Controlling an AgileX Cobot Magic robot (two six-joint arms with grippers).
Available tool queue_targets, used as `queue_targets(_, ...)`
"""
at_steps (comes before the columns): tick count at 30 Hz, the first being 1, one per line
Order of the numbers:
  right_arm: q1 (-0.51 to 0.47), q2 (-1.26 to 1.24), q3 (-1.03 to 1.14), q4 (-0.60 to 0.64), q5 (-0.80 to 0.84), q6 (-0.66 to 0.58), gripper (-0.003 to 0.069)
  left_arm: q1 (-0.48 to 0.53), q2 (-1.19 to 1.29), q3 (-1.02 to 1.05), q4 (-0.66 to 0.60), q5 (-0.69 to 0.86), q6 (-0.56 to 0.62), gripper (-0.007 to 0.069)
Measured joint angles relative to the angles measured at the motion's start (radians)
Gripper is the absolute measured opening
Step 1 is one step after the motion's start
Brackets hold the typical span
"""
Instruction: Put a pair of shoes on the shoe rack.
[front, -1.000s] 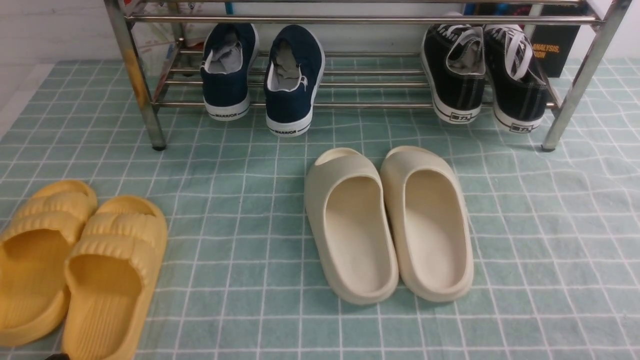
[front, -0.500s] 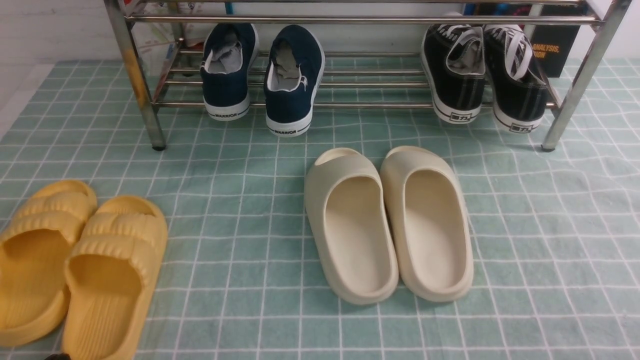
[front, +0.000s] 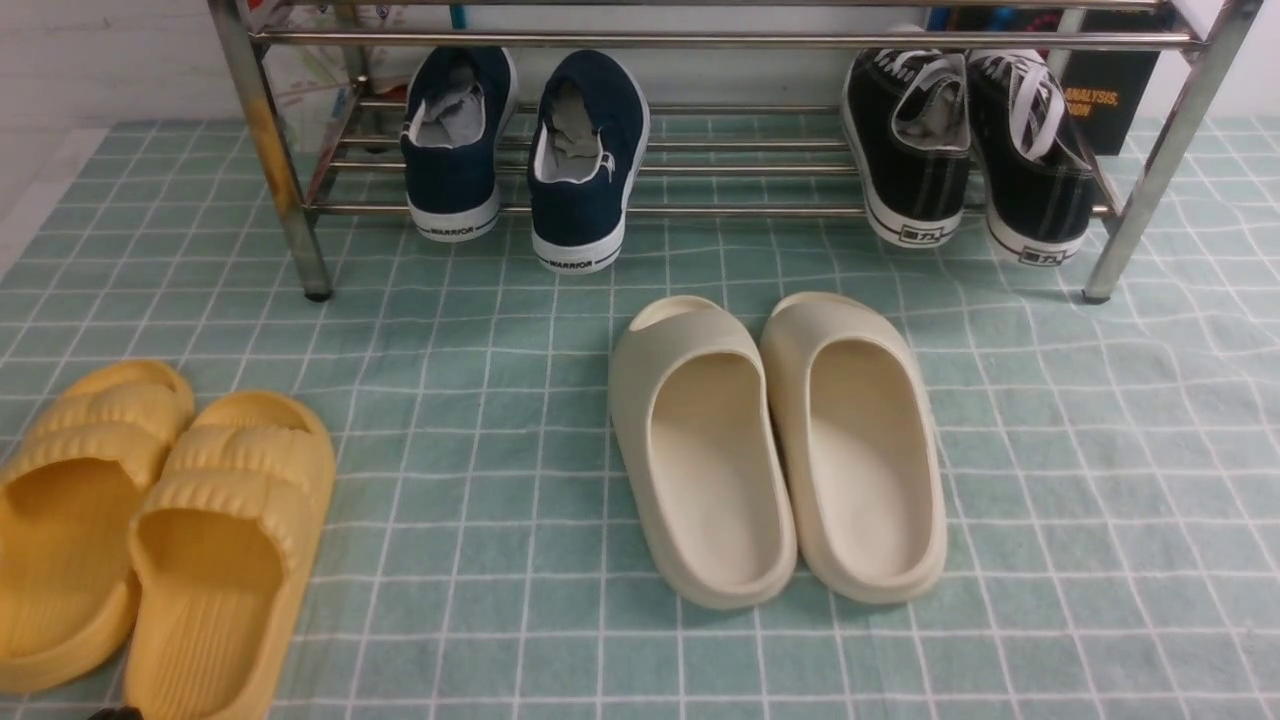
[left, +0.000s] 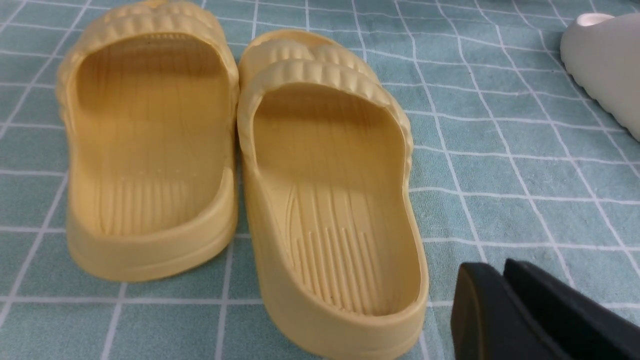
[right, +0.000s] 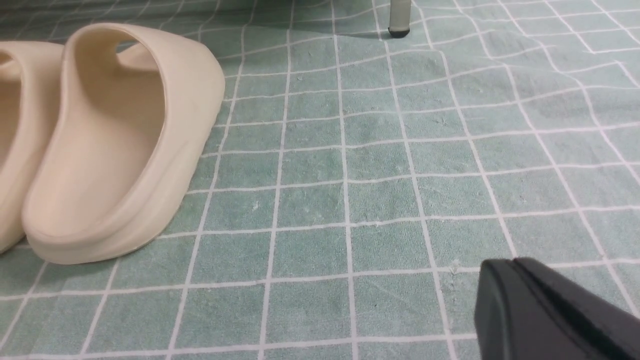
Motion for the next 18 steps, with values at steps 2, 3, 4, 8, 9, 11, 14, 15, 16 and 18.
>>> queue_targets(2,0.000,0.000,0.000,0.000,0.000,0.000,0.0020,0.000,0.000,0.000,0.000,0.000,0.000,0.0068)
queue_targets(3,0.000,0.000,0.000,0.000,0.000,0.000,0.0022,0.000,0.000,0.000,0.000,0.000,0.000,0.0068)
queue_targets(4,0.000,0.000,0.000,0.000,0.000,0.000,0.0022,0.000,0.000,0.000,0.000,0.000,0.000,0.0068)
queue_targets(8,0.000,0.000,0.000,0.000,0.000,0.000,0.0022,0.000,0.000,0.000,0.000,0.000,0.000,0.0070)
queue_targets(9,0.000,0.000,0.000,0.000,0.000,0.000,0.0022,0.000,0.000,0.000,0.000,0.000,0.000,0.0071)
queue_targets(11,0.000,0.000,0.000,0.000,0.000,0.000,0.0022,0.000,0.000,0.000,0.000,0.000,0.000,0.0071)
queue_targets(14,0.000,0.000,0.000,0.000,0.000,0.000,0.0027,0.000,0.000,0.000,0.000,0.000,0.000,0.0071)
queue_targets(15,0.000,0.000,0.000,0.000,0.000,0.000,0.0027,0.000,0.000,0.000,0.000,0.000,0.000,0.0071)
queue_targets(16,0.000,0.000,0.000,0.000,0.000,0.000,0.0028,0.000,0.000,0.000,0.000,0.000,0.000,0.0072)
queue_targets(18,0.000,0.000,0.000,0.000,0.000,0.000,0.0028,0.000,0.000,0.000,0.000,0.000,0.000,0.0074)
